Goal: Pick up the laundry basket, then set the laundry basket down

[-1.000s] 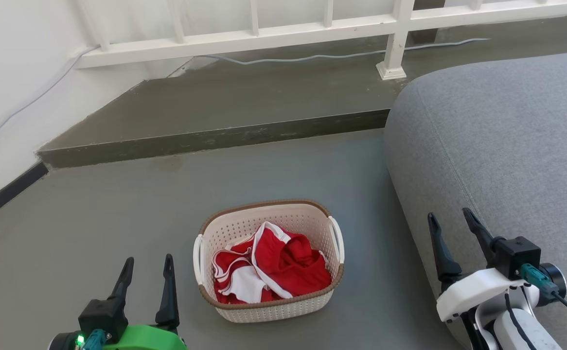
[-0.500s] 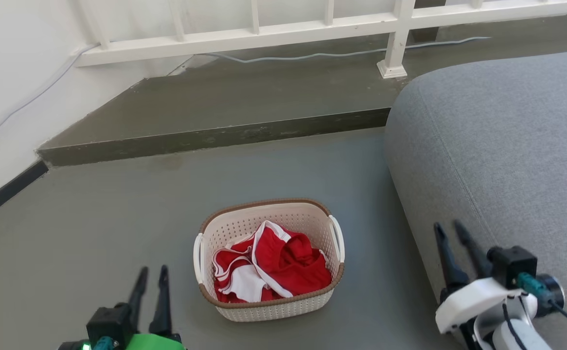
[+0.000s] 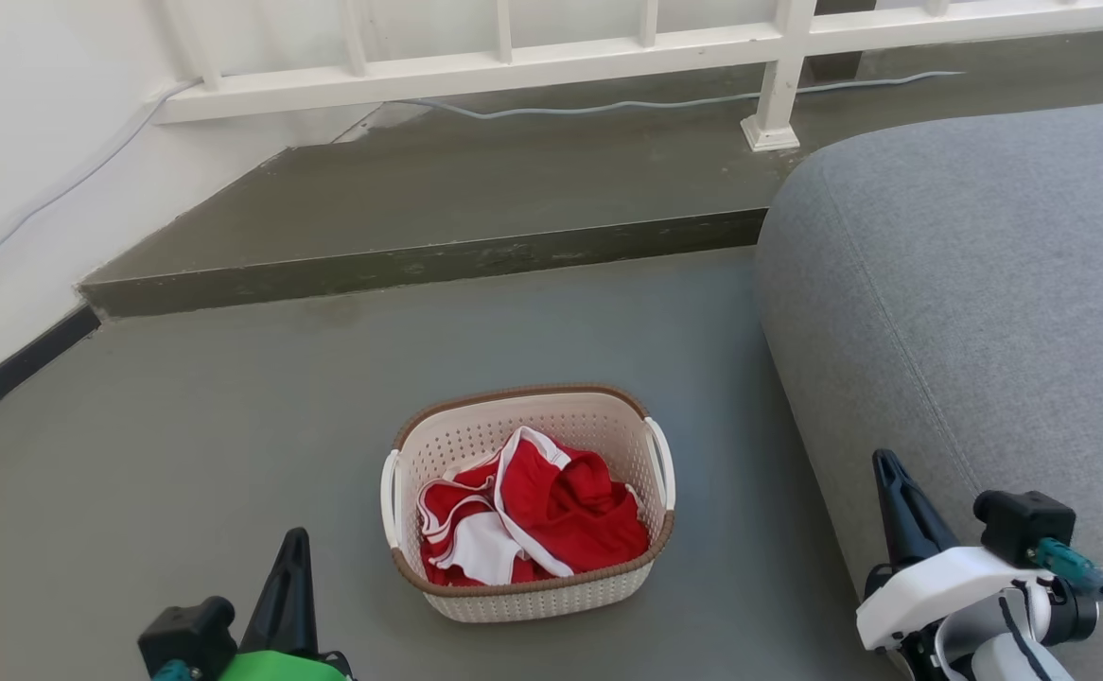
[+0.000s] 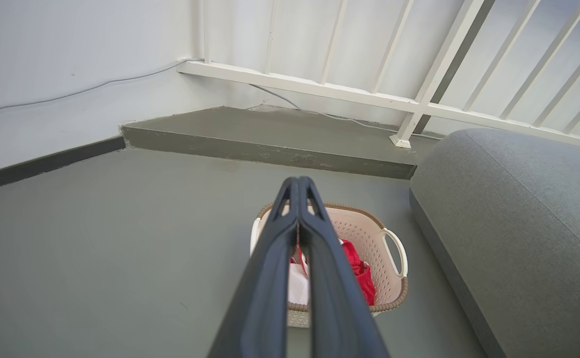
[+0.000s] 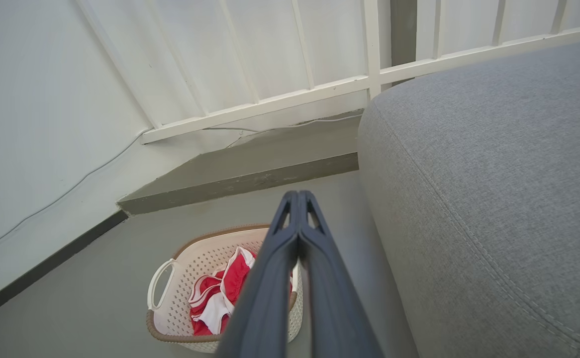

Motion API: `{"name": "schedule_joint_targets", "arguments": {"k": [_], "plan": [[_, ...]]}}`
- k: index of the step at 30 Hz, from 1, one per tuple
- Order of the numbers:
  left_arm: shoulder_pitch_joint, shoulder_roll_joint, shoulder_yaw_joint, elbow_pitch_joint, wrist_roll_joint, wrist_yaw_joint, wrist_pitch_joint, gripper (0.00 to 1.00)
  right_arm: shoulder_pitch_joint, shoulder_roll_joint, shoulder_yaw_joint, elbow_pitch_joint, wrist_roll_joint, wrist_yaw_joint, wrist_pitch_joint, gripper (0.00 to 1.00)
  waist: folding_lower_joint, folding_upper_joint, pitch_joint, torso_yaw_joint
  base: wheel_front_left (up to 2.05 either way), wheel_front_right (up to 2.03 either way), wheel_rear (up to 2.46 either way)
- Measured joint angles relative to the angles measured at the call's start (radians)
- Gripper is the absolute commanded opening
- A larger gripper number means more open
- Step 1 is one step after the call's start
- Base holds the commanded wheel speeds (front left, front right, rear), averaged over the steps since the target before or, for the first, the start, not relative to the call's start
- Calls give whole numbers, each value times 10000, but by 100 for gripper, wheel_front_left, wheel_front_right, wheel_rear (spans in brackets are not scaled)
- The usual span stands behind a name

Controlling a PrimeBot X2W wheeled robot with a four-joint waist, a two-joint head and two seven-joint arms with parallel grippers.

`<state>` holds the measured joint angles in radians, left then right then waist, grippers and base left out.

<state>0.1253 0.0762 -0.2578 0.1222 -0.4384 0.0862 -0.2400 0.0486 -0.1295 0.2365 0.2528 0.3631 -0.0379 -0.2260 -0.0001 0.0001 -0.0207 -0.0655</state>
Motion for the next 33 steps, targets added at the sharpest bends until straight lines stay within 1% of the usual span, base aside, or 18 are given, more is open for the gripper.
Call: {"name": "schedule_joint_targets", "arguments": {"k": [7, 13, 15, 20, 21, 33], "plan": [[-6, -17, 291, 0, -1212, -157, 234, 0, -10, 36, -274, -17, 1361, 115, 307, 0, 0, 0, 22, 51, 0, 0, 0], [-20, -36, 435, 15, -1964, -249, 464, 0, -41, 82, -499, -25, 2111, 205, 523, 0, 0, 0, 41, 94, 0, 0, 0], [-23, -36, 531, 31, -2280, -261, 543, 0, -52, 105, -606, -27, 2383, 282, 614, 0, 0, 0, 46, 108, 0, 0, 0], [-38, -31, 658, 86, -2947, -351, 665, 0, -125, 140, -780, -27, 3066, 328, 796, 0, 0, 0, 61, 144, 0, 0, 0], [-53, -25, 702, 128, -3179, -433, 773, 0, -195, 186, -867, -27, 3319, 380, 865, 0, 0, 0, 66, 159, 0, 0, 0], [-297, 4, 1028, 318, -4846, -683, 1174, 0, -267, 299, -1335, -6, 4976, 596, 1304, 0, 0, 0, 99, 246, 0, 0, 0]]}}
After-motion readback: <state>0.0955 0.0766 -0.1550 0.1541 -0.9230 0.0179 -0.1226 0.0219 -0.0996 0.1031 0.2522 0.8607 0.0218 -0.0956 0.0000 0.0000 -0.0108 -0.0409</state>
